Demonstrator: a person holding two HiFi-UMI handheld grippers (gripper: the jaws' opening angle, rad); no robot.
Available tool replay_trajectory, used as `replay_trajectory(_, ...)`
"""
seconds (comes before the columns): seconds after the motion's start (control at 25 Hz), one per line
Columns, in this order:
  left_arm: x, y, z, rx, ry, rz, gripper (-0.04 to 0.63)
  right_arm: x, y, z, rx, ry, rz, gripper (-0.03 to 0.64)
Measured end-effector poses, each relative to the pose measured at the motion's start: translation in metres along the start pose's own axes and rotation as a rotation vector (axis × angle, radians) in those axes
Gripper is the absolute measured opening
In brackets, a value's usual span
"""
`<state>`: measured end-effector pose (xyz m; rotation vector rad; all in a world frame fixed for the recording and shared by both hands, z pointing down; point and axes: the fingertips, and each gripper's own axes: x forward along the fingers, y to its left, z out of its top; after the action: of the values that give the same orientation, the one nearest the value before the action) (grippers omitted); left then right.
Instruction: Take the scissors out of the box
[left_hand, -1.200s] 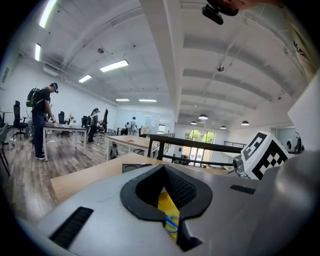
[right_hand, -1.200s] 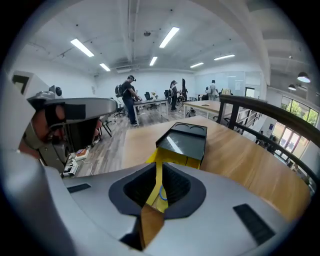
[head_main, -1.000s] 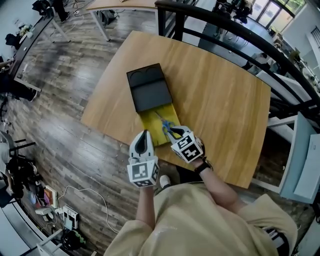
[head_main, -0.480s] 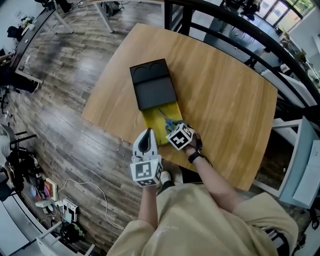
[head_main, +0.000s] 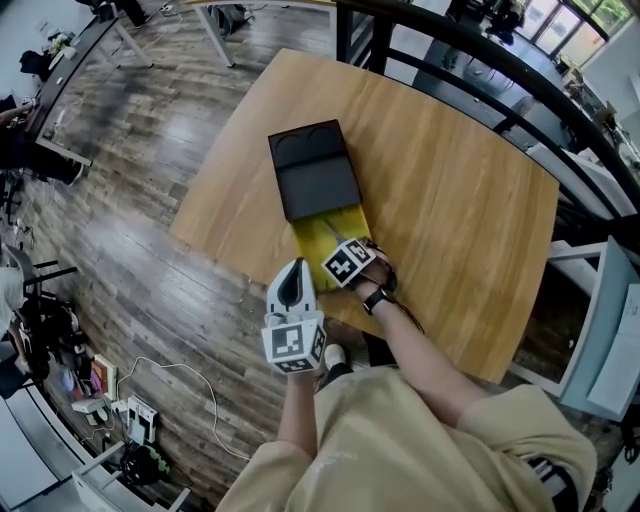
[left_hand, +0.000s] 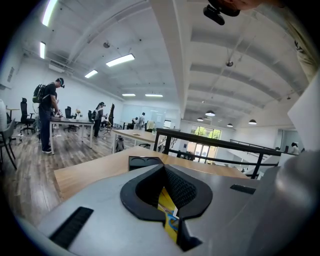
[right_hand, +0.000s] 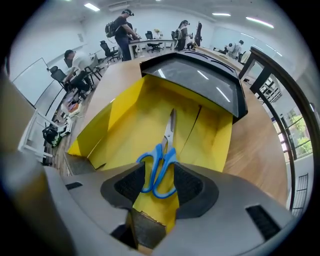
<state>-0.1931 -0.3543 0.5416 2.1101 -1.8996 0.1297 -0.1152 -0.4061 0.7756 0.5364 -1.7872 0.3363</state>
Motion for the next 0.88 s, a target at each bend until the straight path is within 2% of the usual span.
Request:
replay_trajectory(0.08,-0.002,0.004,0.001,-0.006,-0.002,0.003,0.009,0.001,0.003,0.0,0.021,-0.019,0.019,0.145)
replay_trajectory(0.12,-0.003,0.006,0.0,-0.01,-0.001,0.002,0.009,0.001,0.006,0.001,0.028,-0.034,0.025,0.114)
replay_trajectory(0.2,-0.006,0.007,-0.001,-0.012,0.0,-0.002,0.009,0.002,0.011,0.0,0.017,-0.059,0.007,0.087)
replay_trajectory(0.32,-0.014,0.006,0.001,-0.008,-0.007,-0.011,0.009,-0.001,0.013,0.0,0.013,-0.091,-0.023,0.086)
replay_trajectory(0.52,-0.024,0.005,0.005,0.002,-0.014,-0.029,0.009,-0.027,0.002,0.008,0.13,-0.226,-0.058,0.083)
replay_trajectory(0.88,-0.043,0.001,0.021,0.042,-0.066,-0.055,0.009,-0.093,0.0,0.007,0.205,-0.418,-0.119,0.083)
